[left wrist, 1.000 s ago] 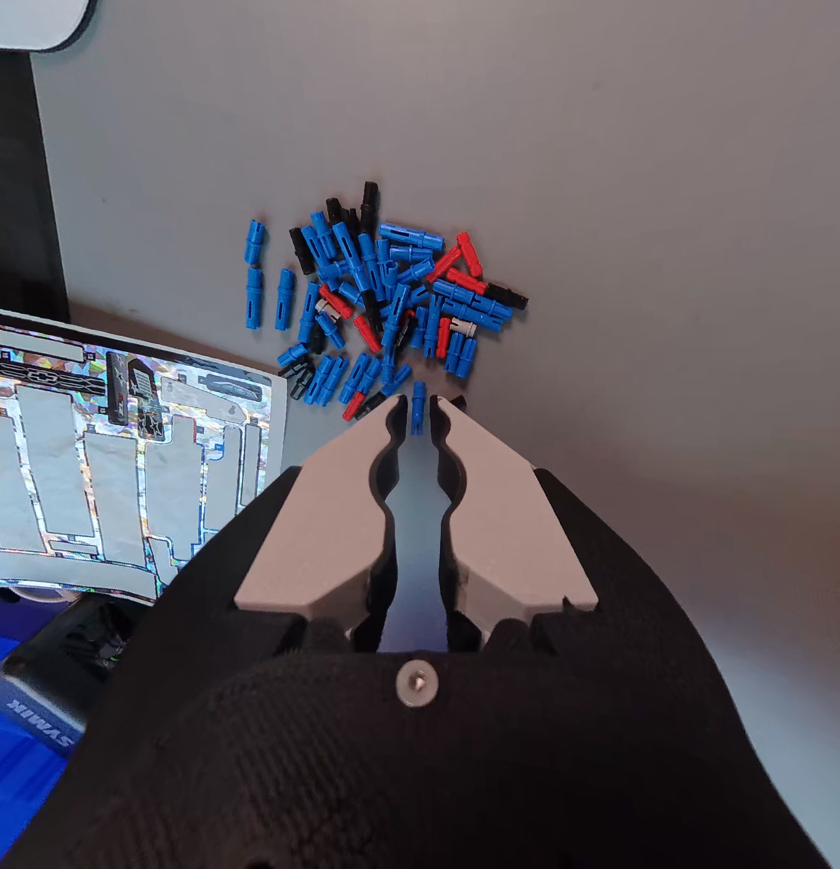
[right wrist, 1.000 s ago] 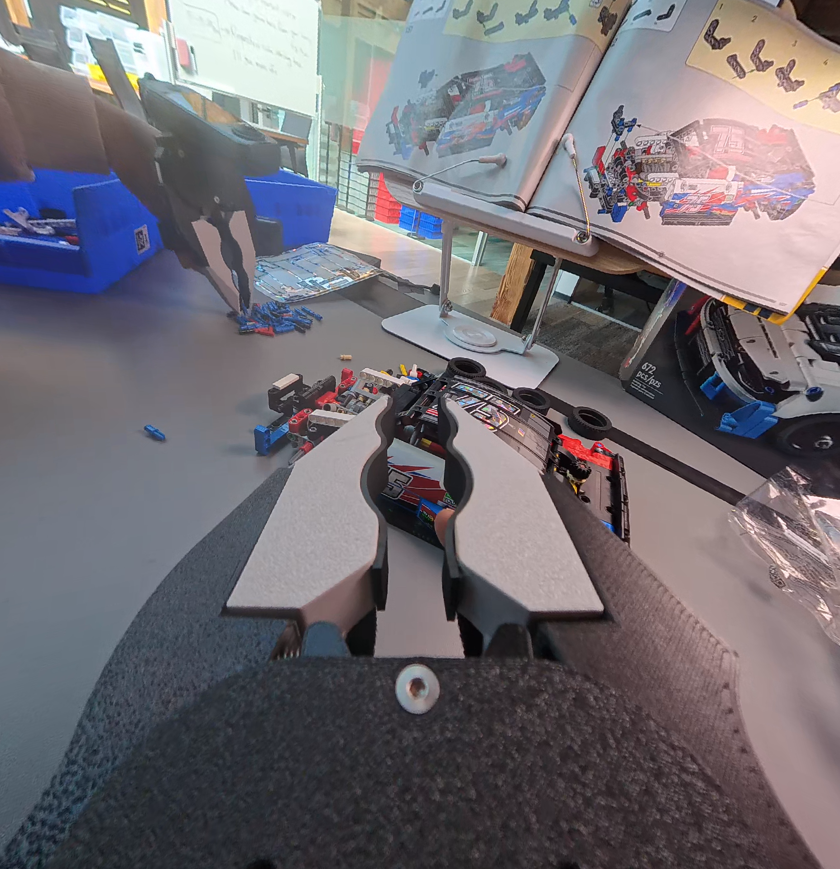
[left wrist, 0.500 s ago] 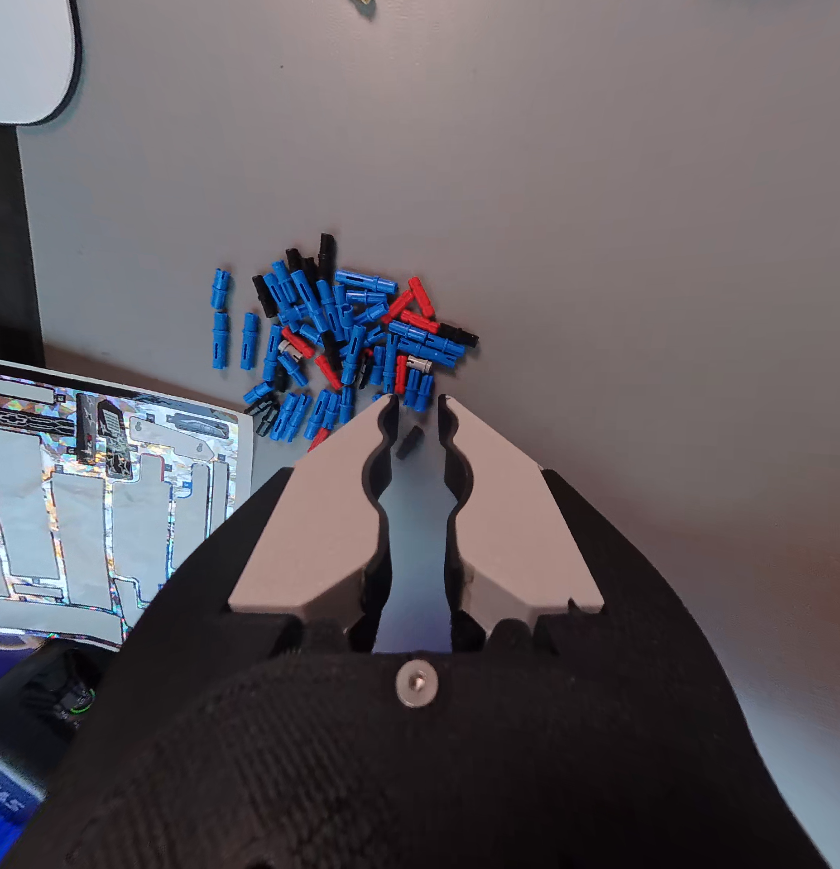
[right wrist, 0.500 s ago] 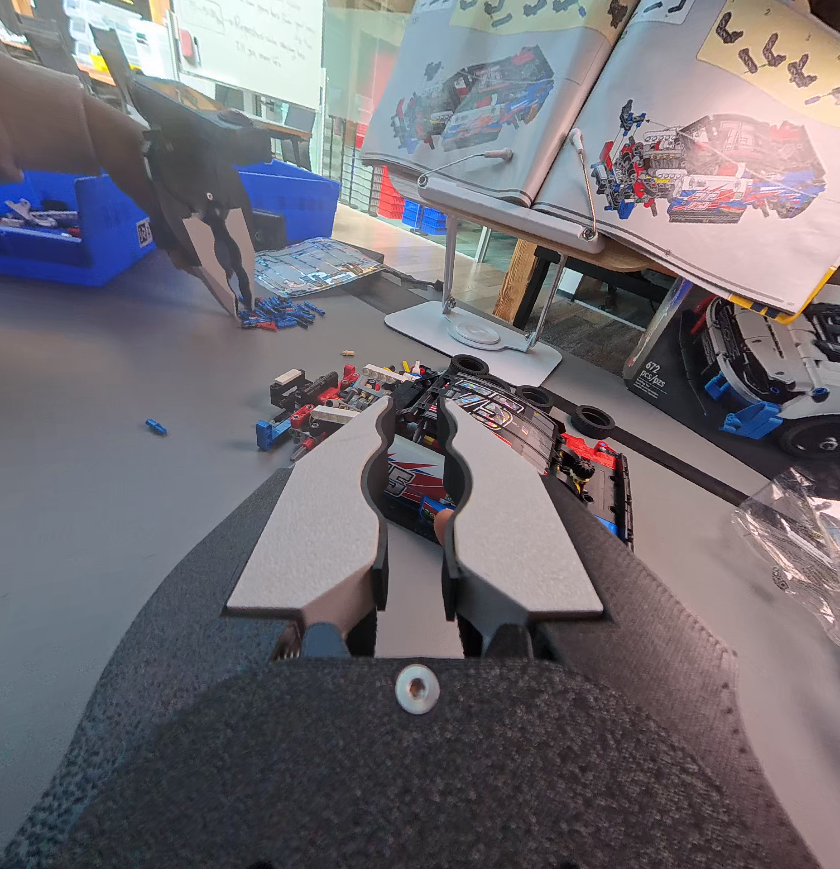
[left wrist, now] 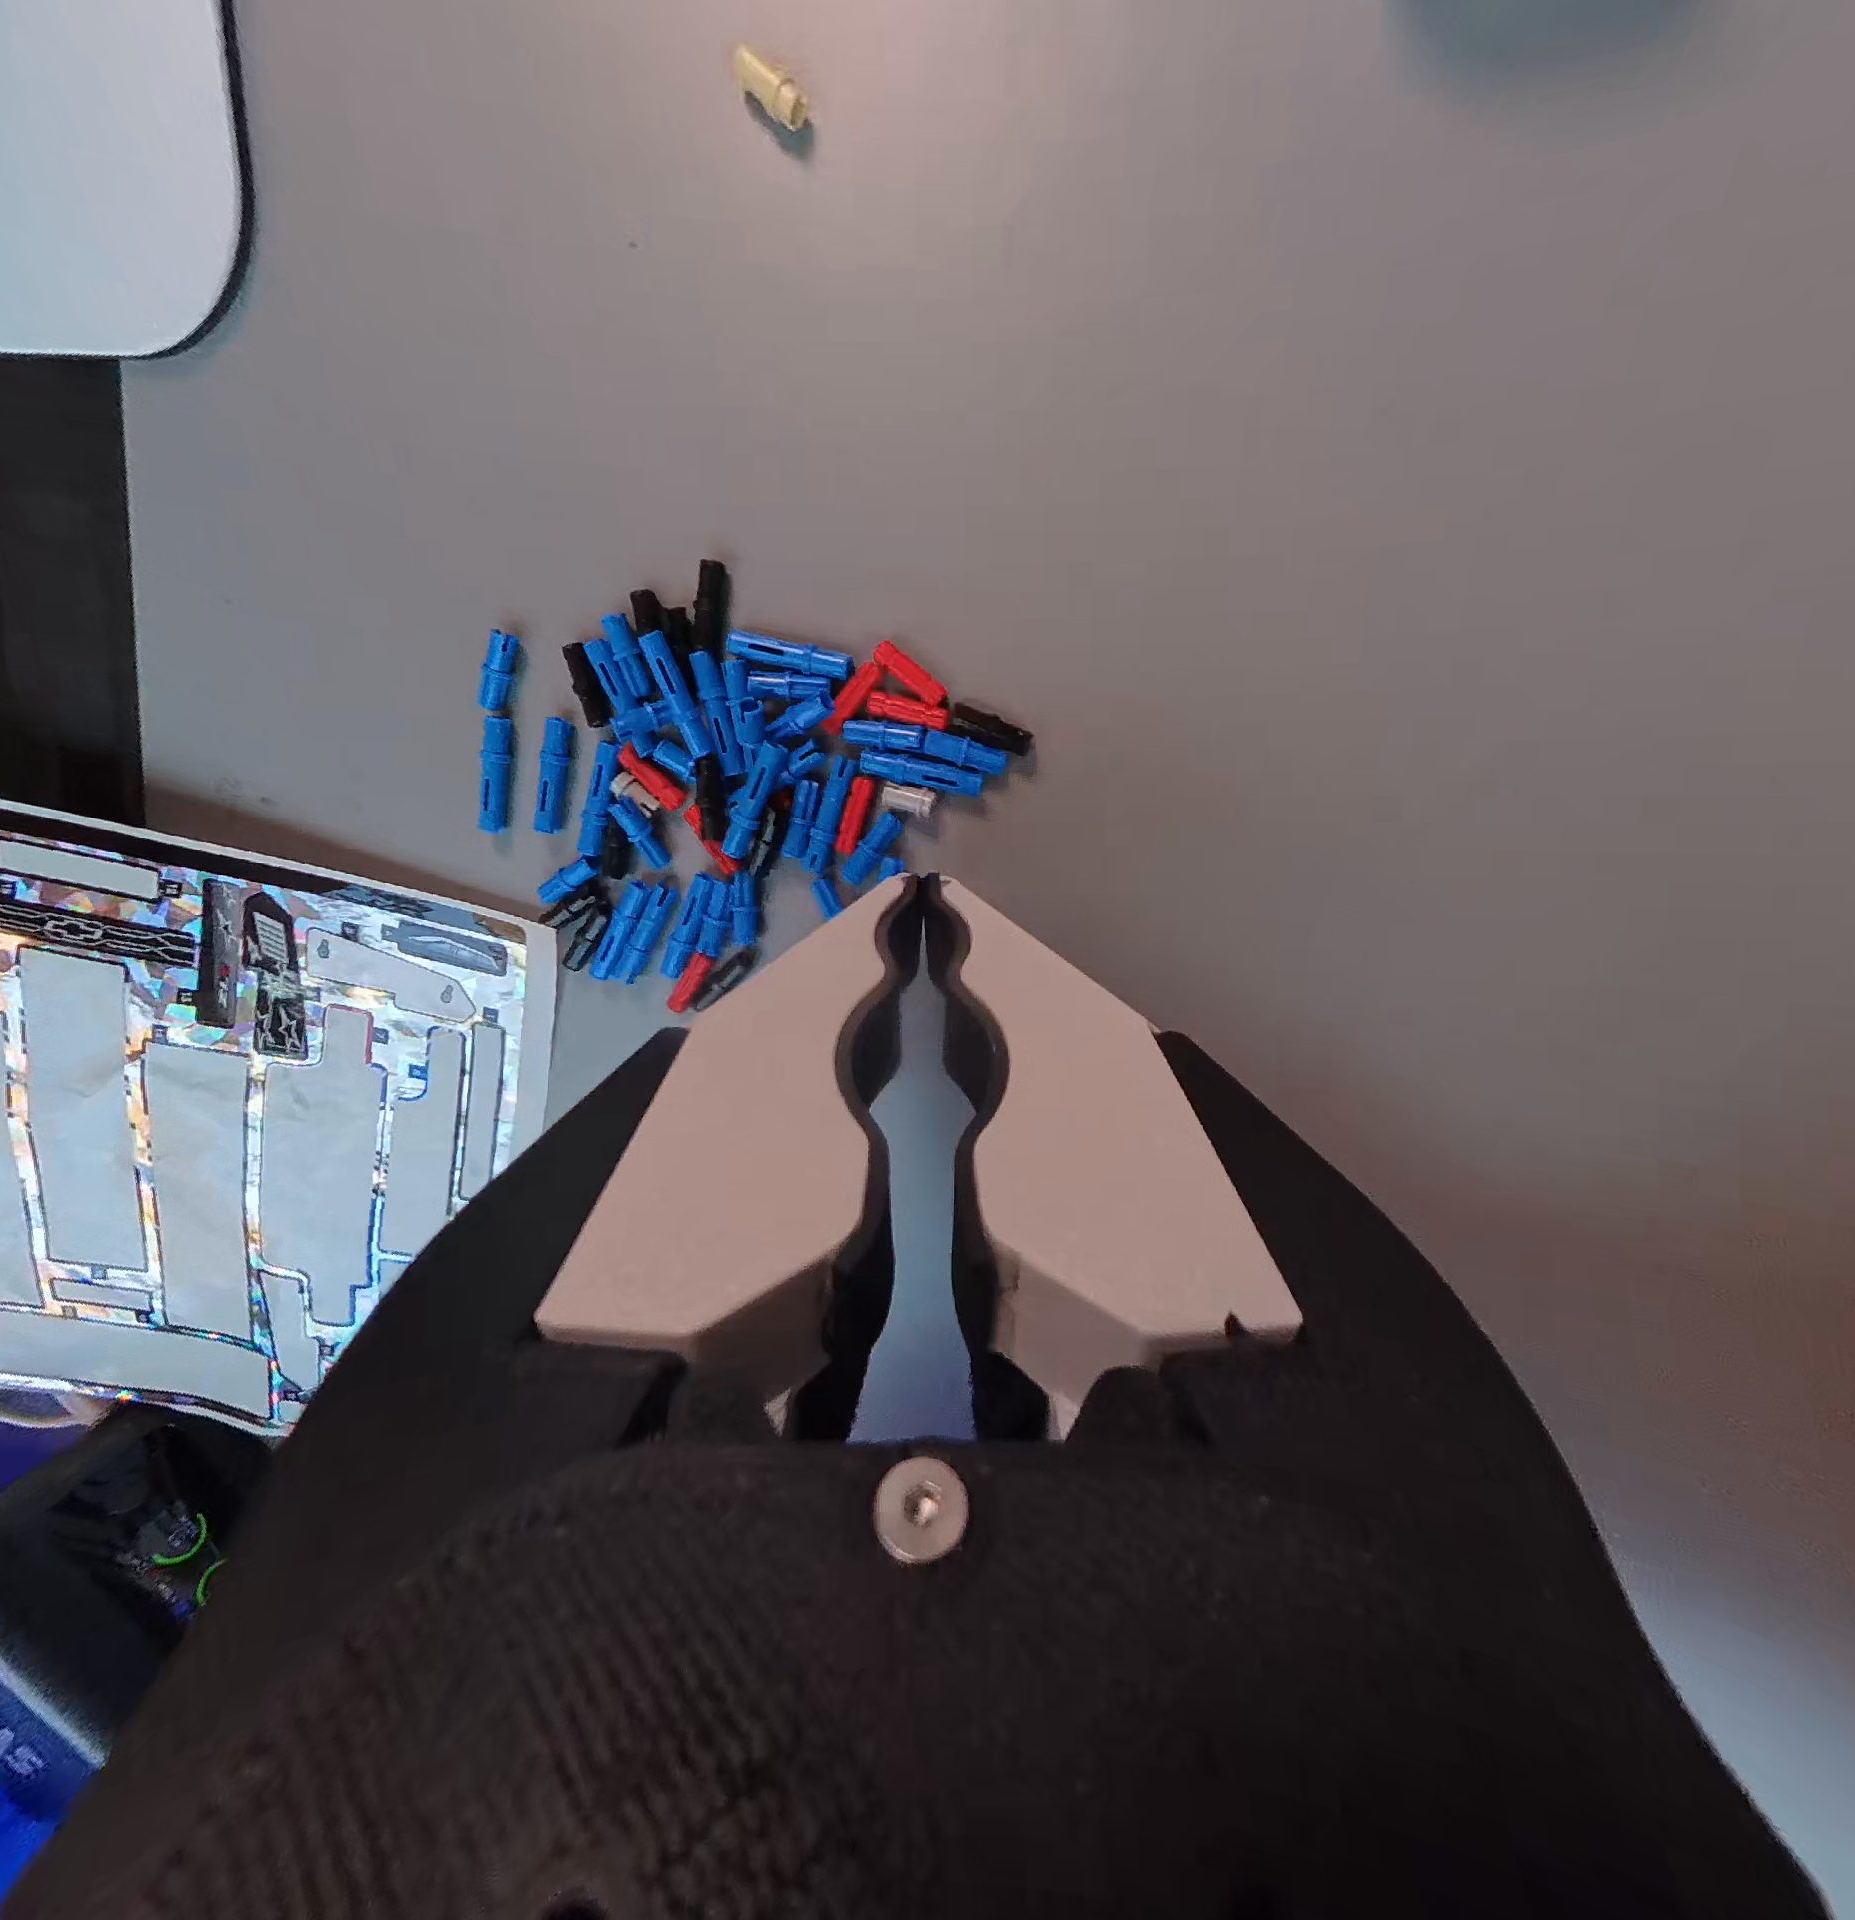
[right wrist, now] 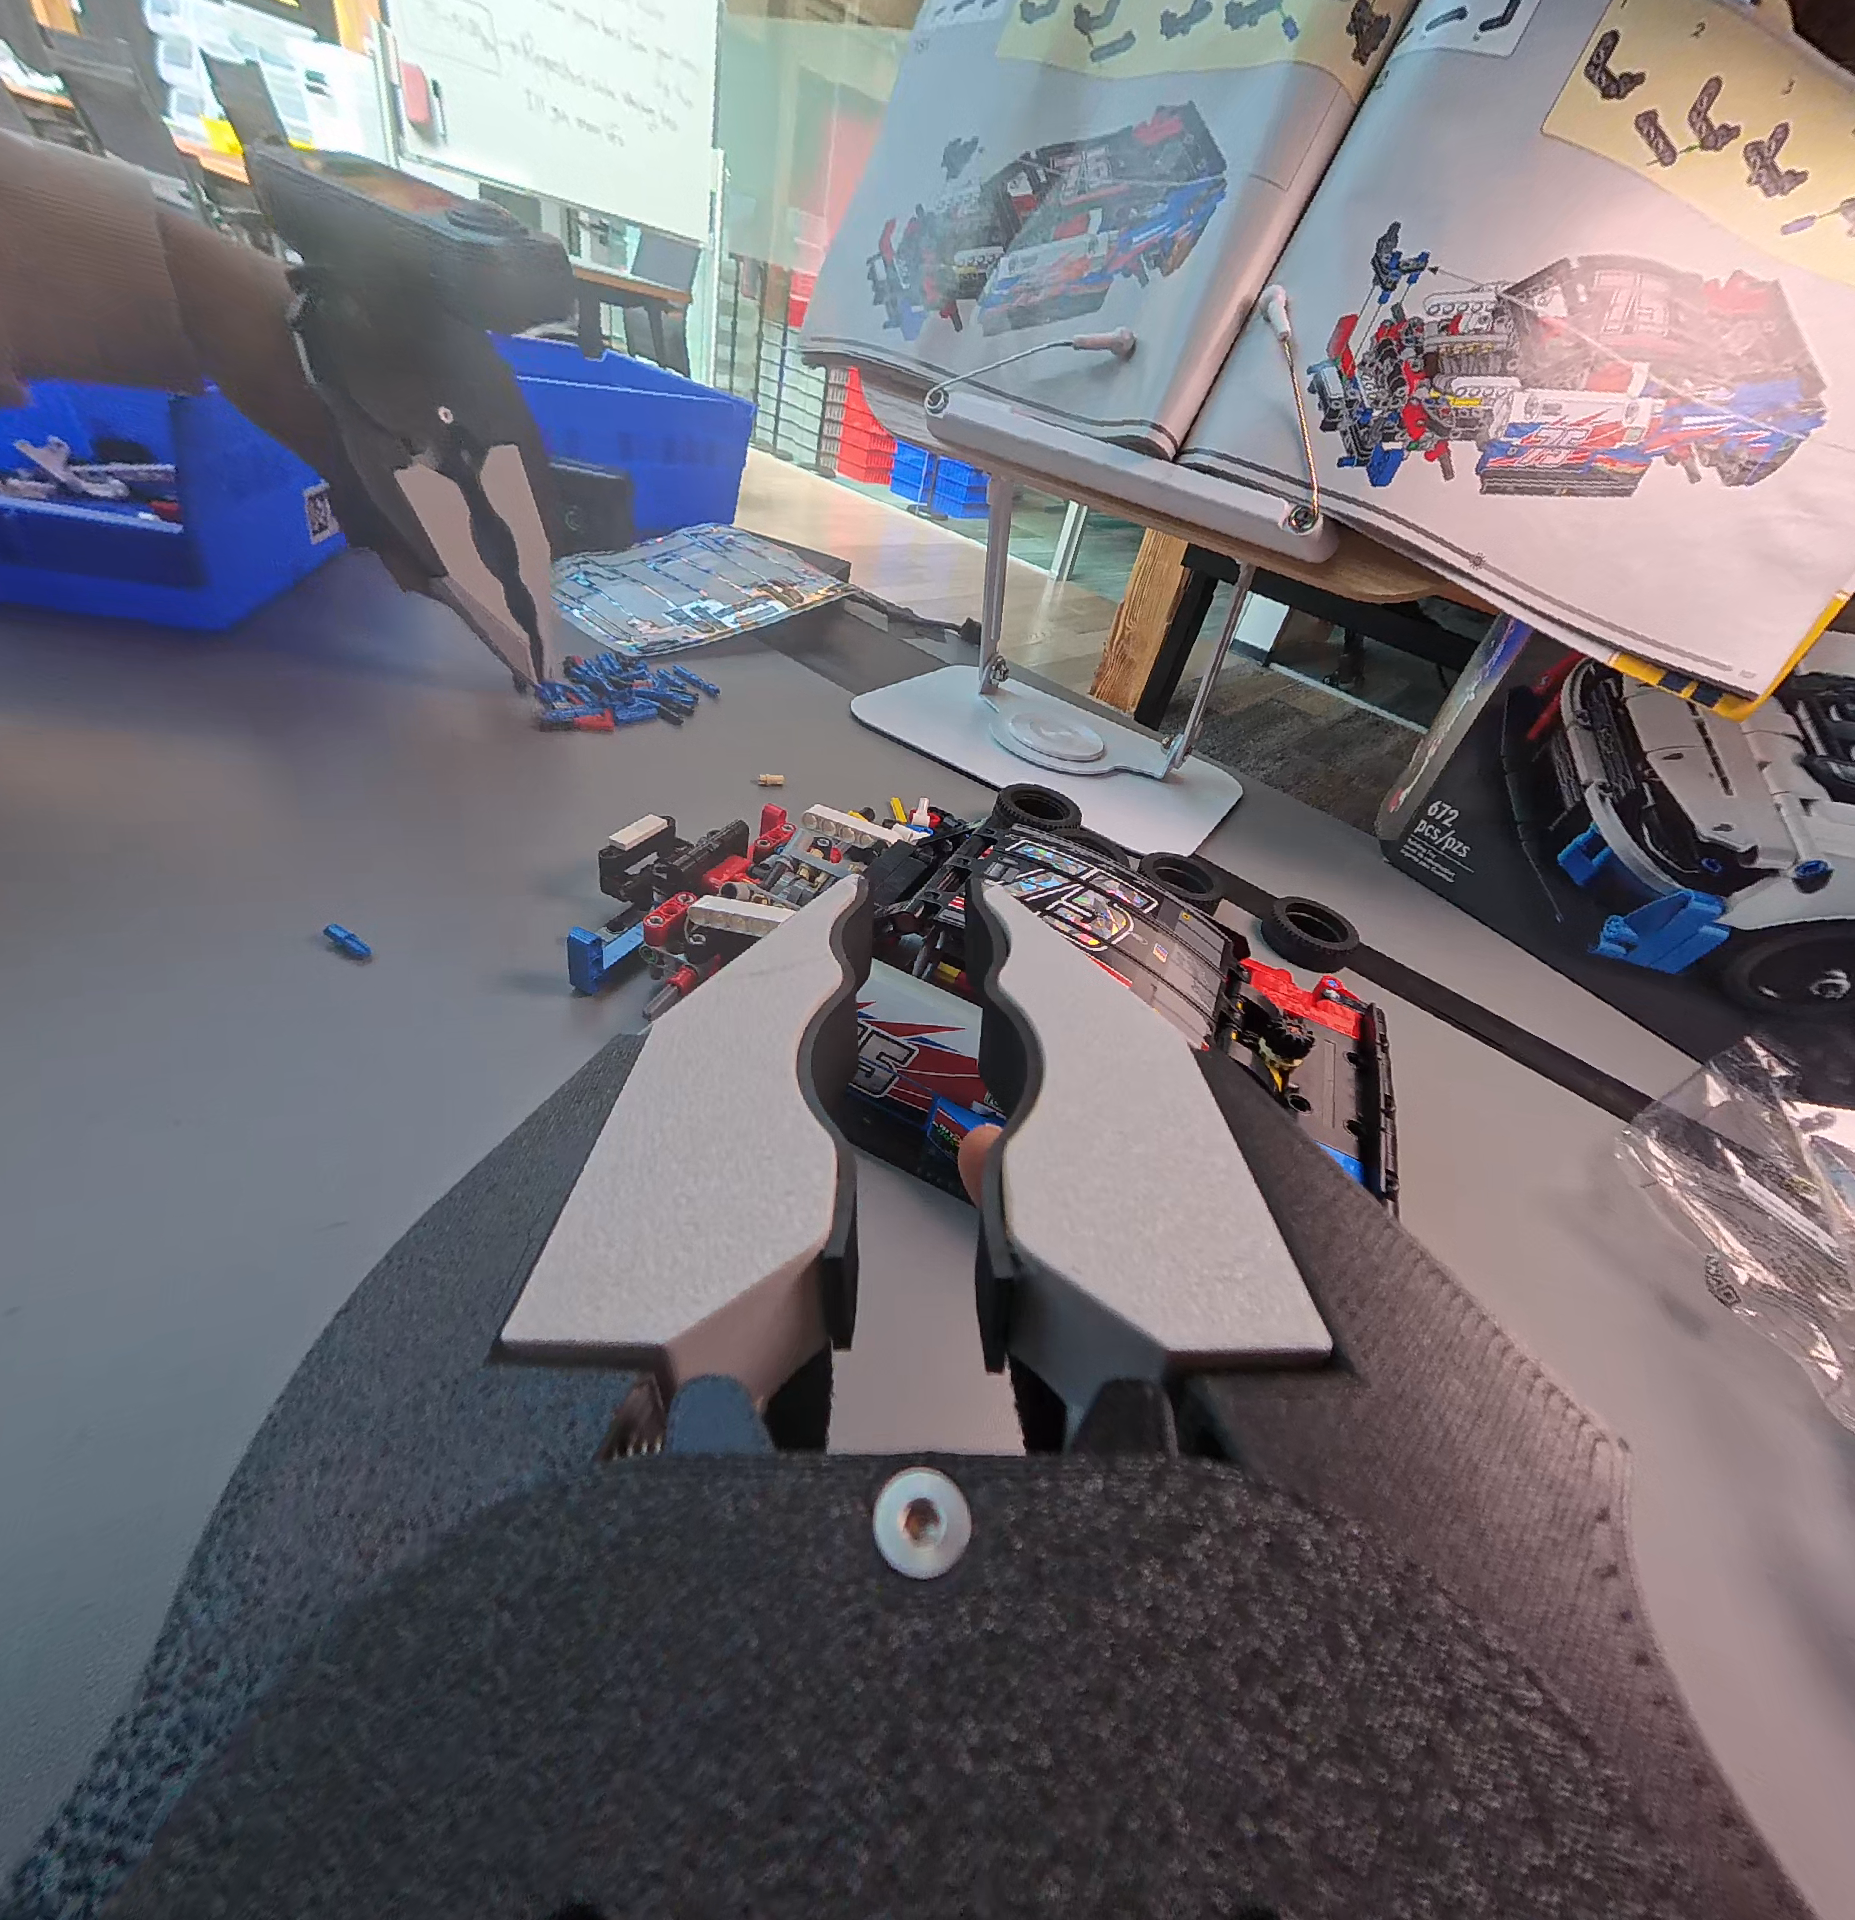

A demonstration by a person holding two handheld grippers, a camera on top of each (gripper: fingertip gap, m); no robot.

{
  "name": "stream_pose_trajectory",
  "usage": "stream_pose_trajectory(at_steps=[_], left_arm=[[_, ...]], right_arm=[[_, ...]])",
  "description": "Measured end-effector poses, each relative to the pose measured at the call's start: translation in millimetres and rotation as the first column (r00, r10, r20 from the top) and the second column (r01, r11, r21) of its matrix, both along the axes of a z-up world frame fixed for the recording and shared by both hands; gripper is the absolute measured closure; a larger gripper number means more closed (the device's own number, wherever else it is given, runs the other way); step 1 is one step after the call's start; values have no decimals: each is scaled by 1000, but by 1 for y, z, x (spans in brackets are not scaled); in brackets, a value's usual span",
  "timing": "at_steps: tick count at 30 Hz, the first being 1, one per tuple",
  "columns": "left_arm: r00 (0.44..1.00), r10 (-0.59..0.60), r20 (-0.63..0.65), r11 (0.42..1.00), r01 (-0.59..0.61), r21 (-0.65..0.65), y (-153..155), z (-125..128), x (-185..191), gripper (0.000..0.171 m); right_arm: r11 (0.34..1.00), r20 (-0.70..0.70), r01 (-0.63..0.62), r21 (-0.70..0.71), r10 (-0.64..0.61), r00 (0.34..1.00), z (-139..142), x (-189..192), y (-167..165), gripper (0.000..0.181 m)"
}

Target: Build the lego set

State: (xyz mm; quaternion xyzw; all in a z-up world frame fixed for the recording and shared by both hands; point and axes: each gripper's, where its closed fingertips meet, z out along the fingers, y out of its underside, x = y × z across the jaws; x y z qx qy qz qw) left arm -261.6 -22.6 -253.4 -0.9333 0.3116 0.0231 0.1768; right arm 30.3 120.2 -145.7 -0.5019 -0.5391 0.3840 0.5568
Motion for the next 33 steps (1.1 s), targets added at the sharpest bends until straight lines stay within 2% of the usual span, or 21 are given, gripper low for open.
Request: stream_pose_trajectory(at_steps=[3, 7, 11, 13, 15, 18, 21, 24, 28, 31, 33], left_arm=[[999, -24, -30, 999, 24, -23, -10, -4, 5, 171], [998, 0, -62, 999, 3, 40, -7, -1, 1, 171], [998, 37, -48, 999, -36, 27, -4, -3, -7, 157], [999, 42, -20, 999, -42, -5, -5, -6, -5, 158], [999, 34, 8, 999, -34, -40, -8, -9, -2, 168], [999, 27, 21, 998, -26, -54, -8, -9, 2, 168], [993, -15, 119, 1000, 17, -16, -7, 4, 36, 168], [968, -101, 229, 994, 88, 66, -4, 19, 98, 168], [949, -178, 261, 982, 156, 103, -7, 7, 163, 168], [952, -191, 239, 979, 166, 120, -7, -2, 174, 168], [950, -197, 242, 977, 169, 129, -7, 3, 171, 158]], right_arm=[[1000, 1, -3, -2, 3, 1000, 0, 0, -1, 167], [1000, 3, -8, 1, 8, 1000, -1, -1, -2, 166], [1000, 8, -8, 4, 8, 1000, -2, -1, -2, 167], [1000, 8, -6, 7, 6, 1000, -1, -1, -2, 167], [1000, 7, -3, 6, 3, 1000, -1, -1, -1, 166], [1000, 7, -2, 4, 2, 1000, -1, 0, -1, 166], [1000, 8, -4, 7, 4, 1000, -1, 0, -1, 167], [1000, 5, -6, 4, 6, 1000, -1, 0, -1, 167], [1000, -8, -1, -13, 1, 1000, 1, 0, 1, 166], [999, -18, 14, -29, -15, 1000, 4, 2, 4, 162], [999, -26, 19, -34, -20, 999, 6, 3, 5, 162]])
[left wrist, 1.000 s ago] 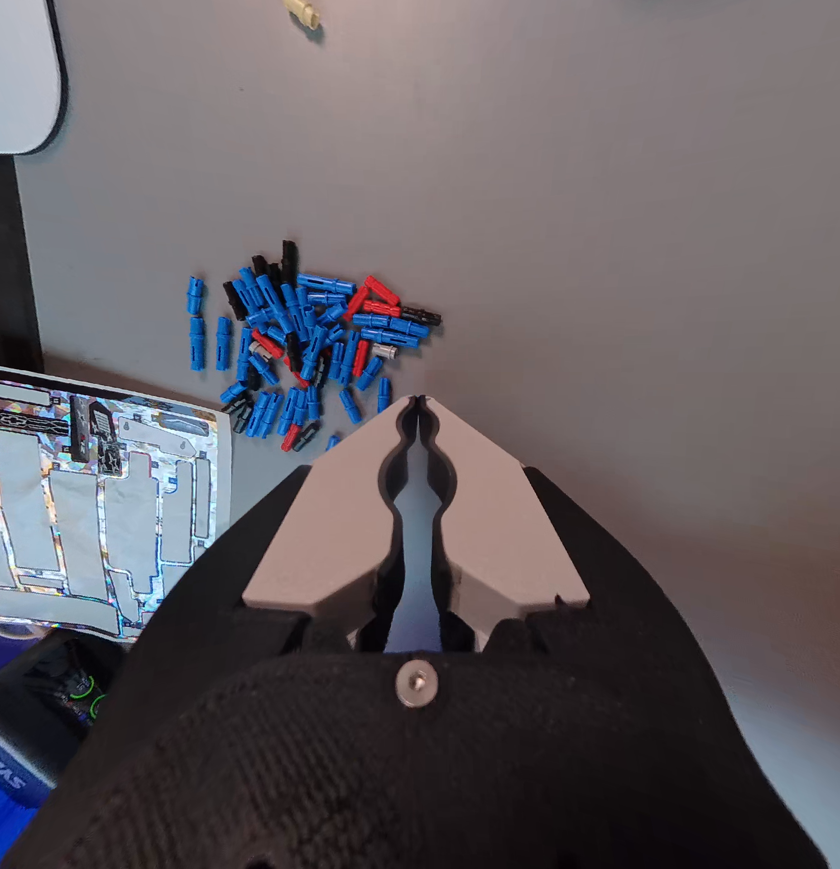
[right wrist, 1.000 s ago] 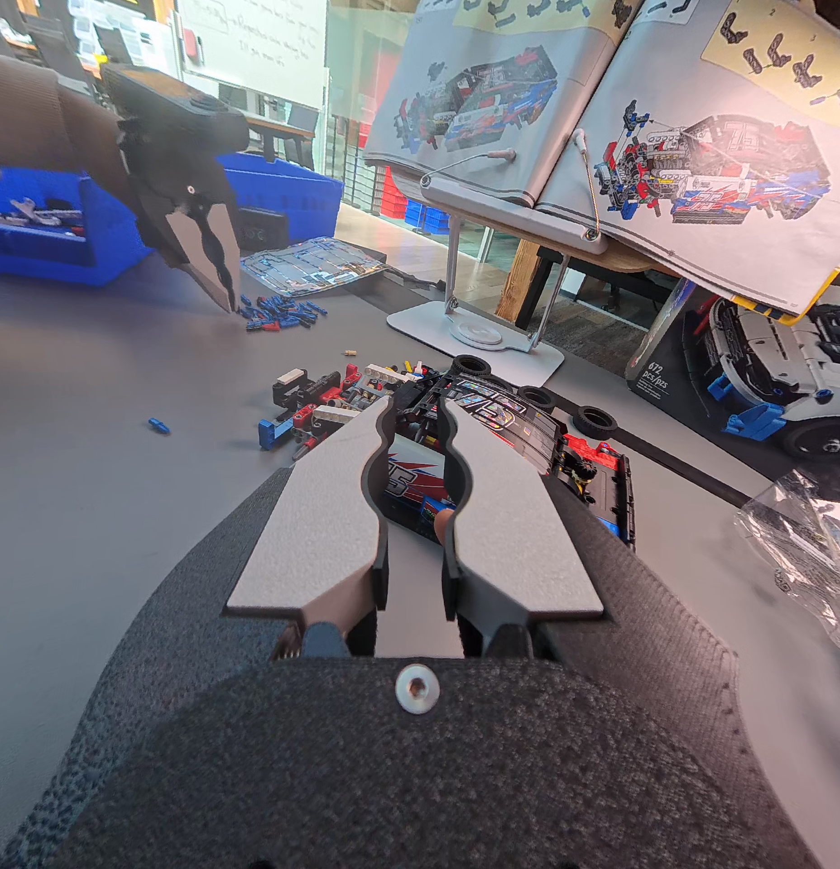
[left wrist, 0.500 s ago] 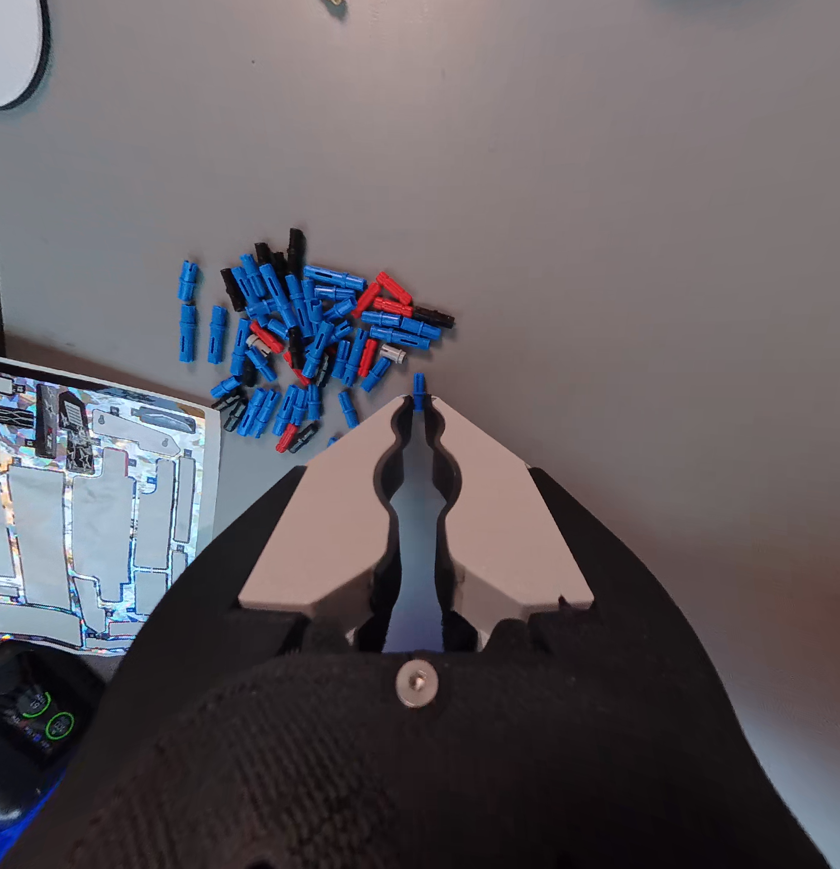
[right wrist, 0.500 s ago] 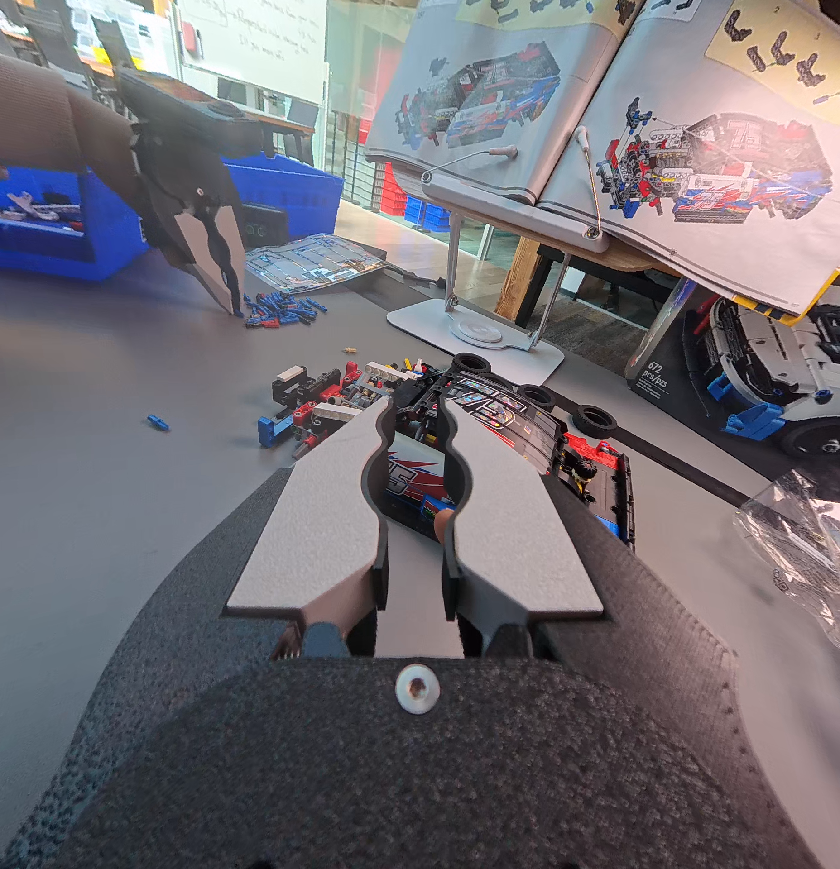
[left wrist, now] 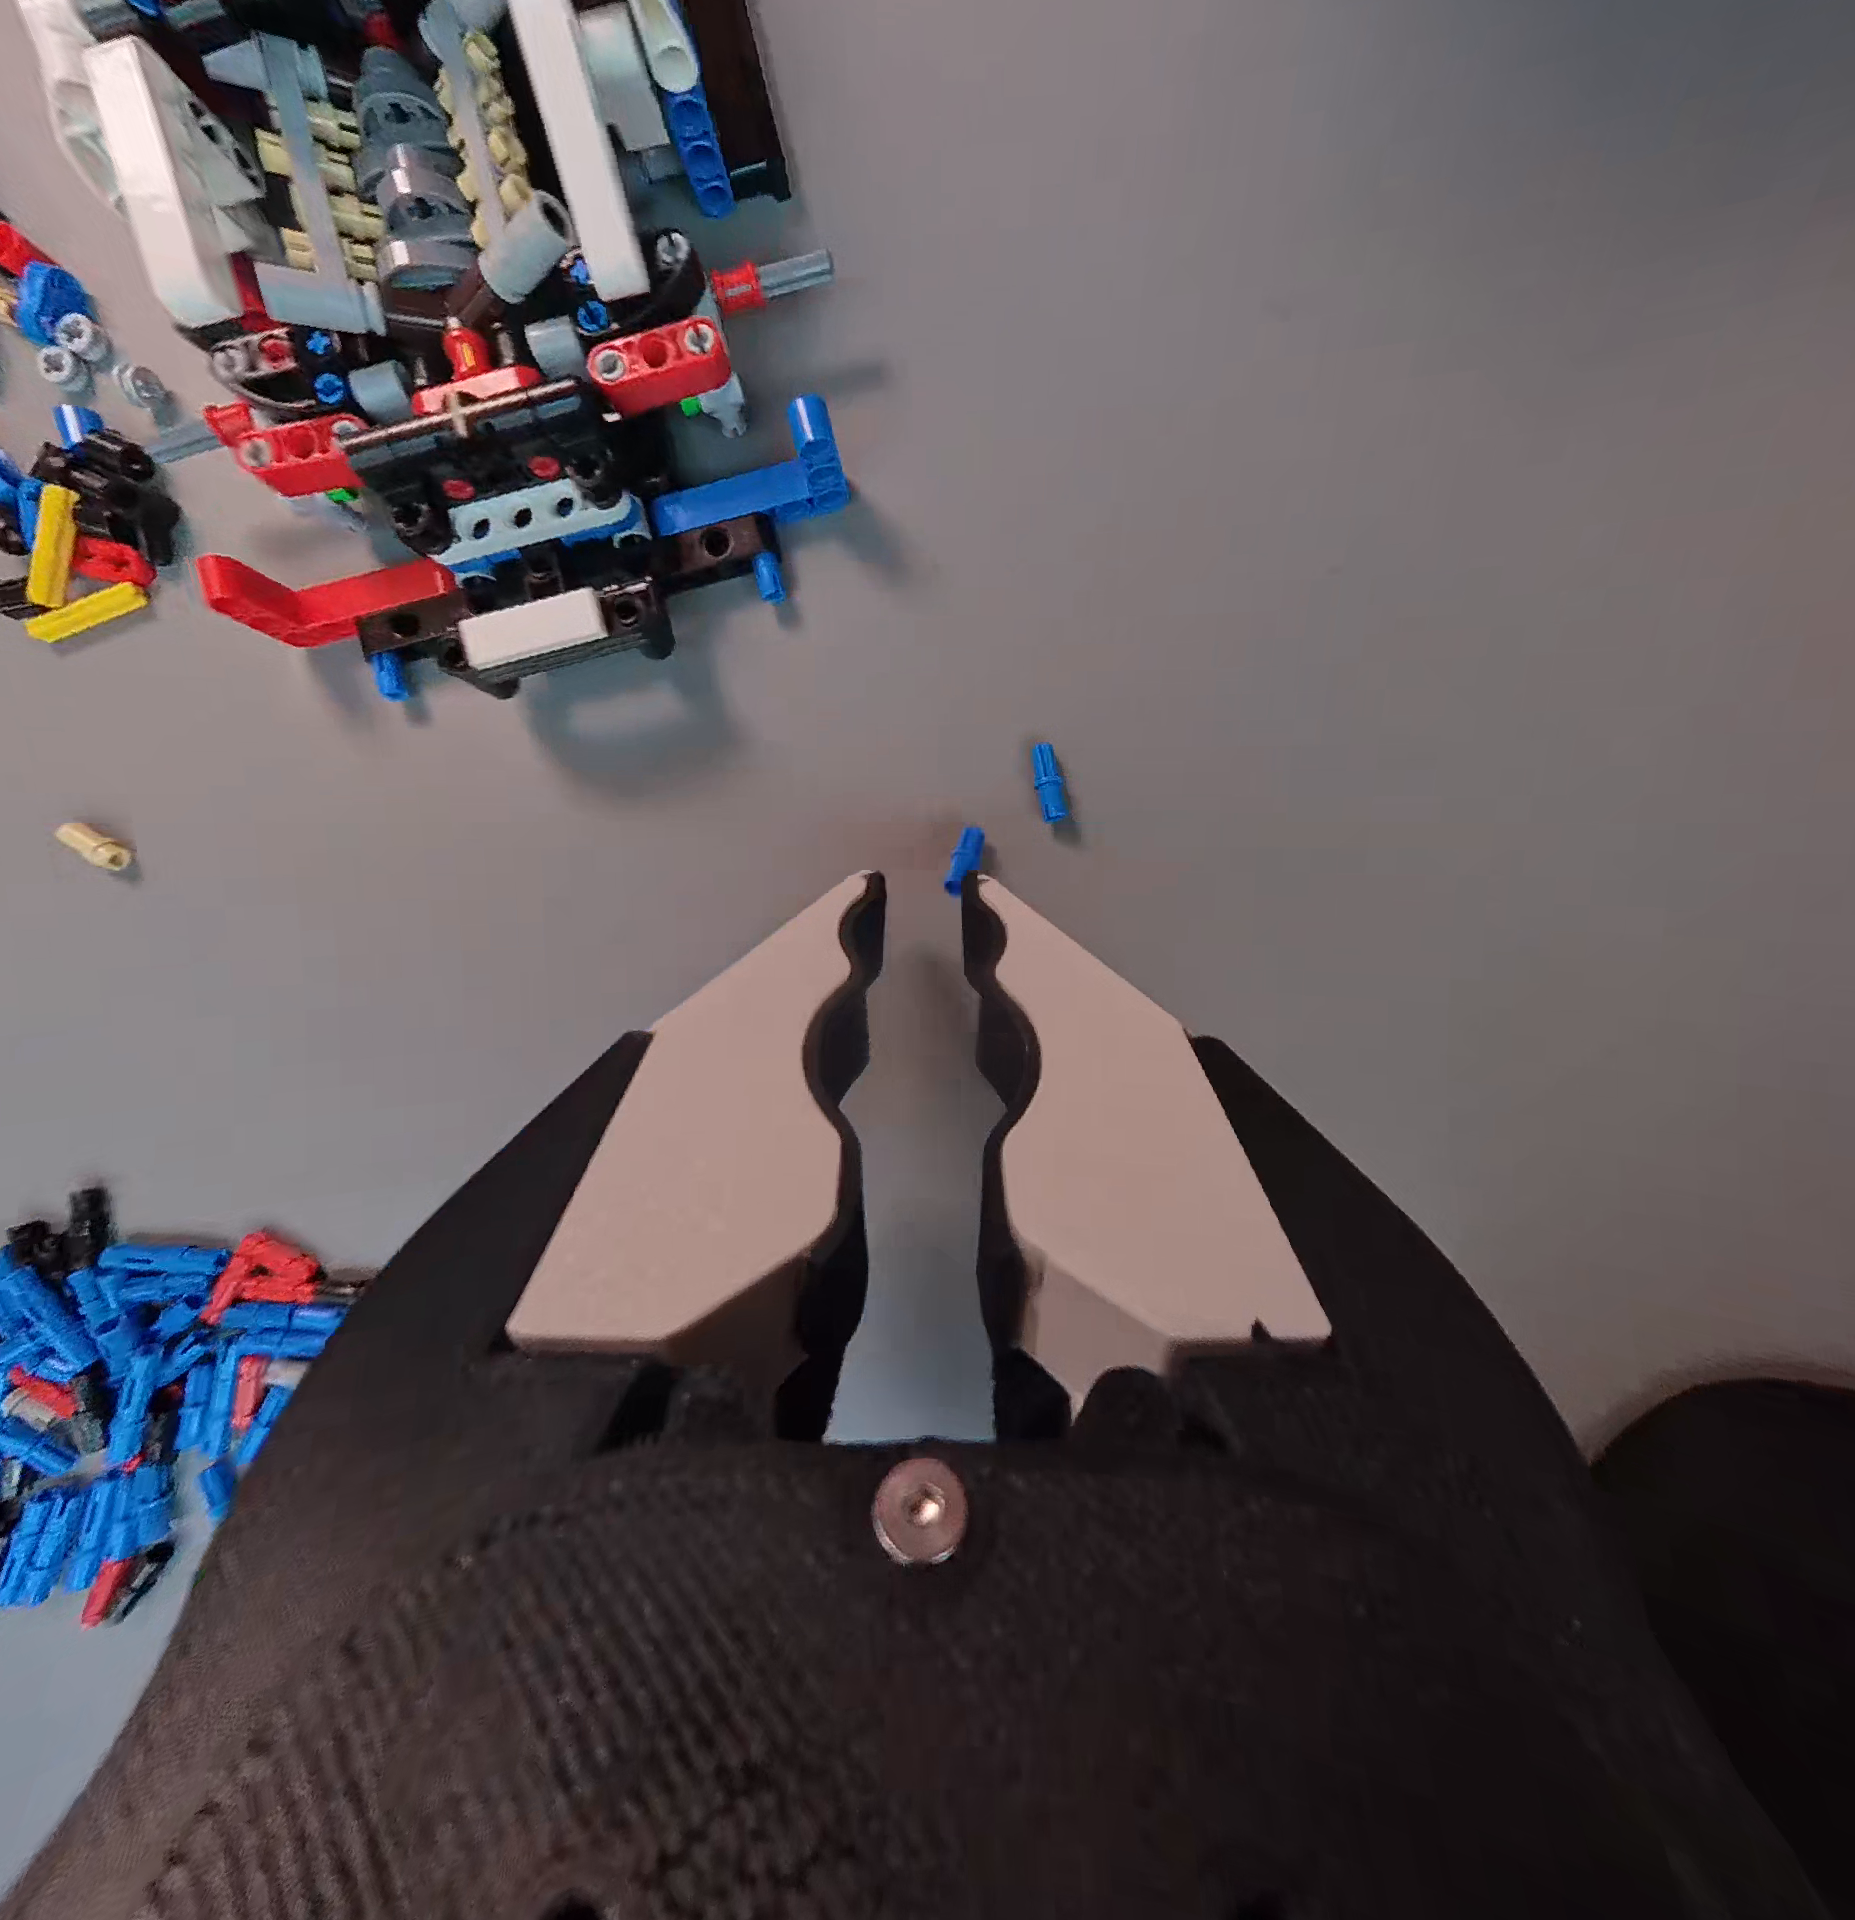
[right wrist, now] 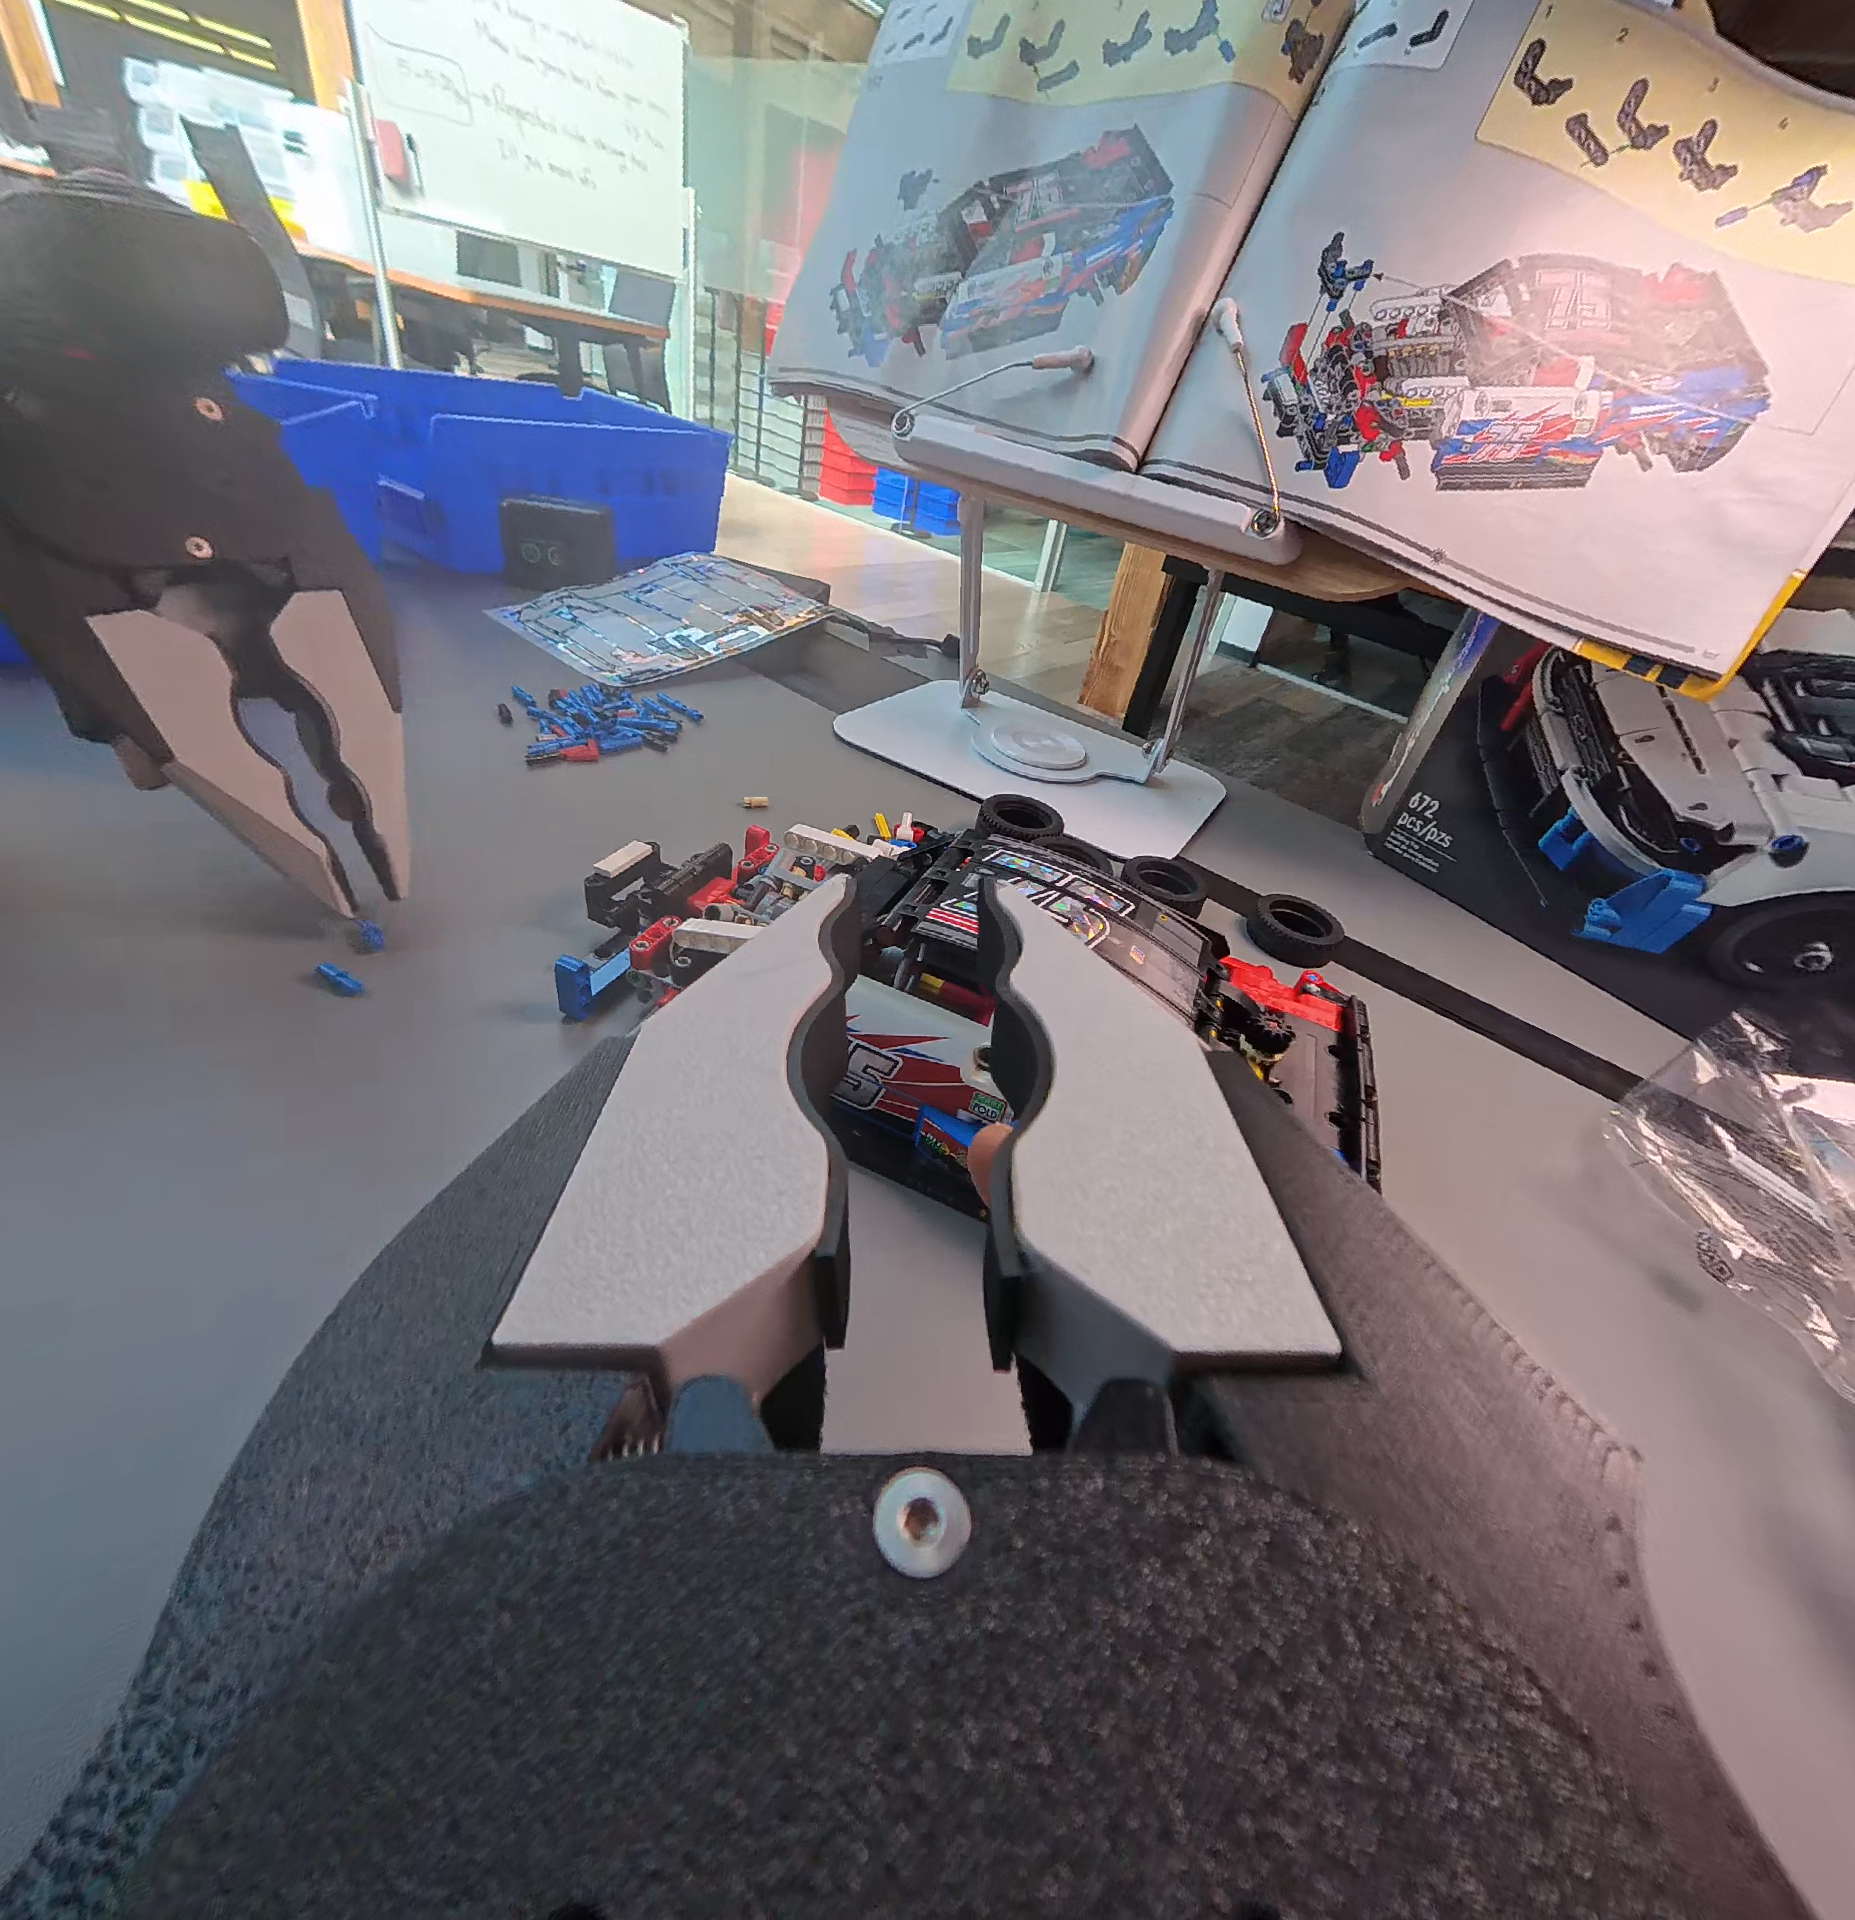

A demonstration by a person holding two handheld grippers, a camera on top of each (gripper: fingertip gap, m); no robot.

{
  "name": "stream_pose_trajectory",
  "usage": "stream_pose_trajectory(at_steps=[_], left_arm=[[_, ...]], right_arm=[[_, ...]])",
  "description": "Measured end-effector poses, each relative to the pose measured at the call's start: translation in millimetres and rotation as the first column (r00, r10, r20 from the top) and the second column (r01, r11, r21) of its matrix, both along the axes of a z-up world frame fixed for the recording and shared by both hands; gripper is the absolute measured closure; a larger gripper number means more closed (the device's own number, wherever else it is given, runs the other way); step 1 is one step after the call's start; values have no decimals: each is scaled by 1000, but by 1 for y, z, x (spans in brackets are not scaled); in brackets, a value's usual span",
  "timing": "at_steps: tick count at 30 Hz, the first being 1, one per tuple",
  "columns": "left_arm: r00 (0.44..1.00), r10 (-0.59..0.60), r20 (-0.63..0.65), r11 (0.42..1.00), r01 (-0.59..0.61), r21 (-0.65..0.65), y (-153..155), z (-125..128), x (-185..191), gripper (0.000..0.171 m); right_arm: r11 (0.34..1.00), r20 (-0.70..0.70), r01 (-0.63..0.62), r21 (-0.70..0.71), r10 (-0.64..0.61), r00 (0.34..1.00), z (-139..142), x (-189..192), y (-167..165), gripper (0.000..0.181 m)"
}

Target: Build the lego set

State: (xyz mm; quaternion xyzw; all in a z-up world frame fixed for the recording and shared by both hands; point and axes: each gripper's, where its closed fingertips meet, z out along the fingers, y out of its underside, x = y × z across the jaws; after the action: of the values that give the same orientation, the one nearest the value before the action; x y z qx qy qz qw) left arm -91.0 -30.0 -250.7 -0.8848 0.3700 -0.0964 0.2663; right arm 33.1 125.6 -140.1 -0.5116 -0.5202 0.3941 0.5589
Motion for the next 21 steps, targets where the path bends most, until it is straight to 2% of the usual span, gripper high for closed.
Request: stream_pose_trajectory(at_steps=[3, 5, 7, 10, 16, 21], left_arm=[[997, 81, -15, 996, -80, 28, 8, 23, -39, 150], [979, 170, -110, 985, -166, 48, 15, 31, -90, 153], [962, 203, -182, 979, -206, 2, 12, 26, -131, 154], [943, 220, -248, 967, -245, -74, 7, 11, -167, 155], [940, 190, -285, 964, -233, -128, 11, -7, -180, 157], [945, 176, -274, 967, -218, -129, 15, -11, -179, 159]], right_arm=[[1000, -2, 2, 3, -2, 1000, 1, 1, 1, 162], [1000, -2, -1, 7, 1, 1000, 1, 1, 0, 162], [1000, 1, -5, 11, 5, 1000, 1, 0, -1, 162], [1000, 7, -6, 17, 6, 1000, 0, 0, -1, 162], [1000, 15, 0, 9, 0, 1000, -3, 0, 1, 163], [1000, 19, 1, 8, -1, 1000, -5, 0, 2, 163]])
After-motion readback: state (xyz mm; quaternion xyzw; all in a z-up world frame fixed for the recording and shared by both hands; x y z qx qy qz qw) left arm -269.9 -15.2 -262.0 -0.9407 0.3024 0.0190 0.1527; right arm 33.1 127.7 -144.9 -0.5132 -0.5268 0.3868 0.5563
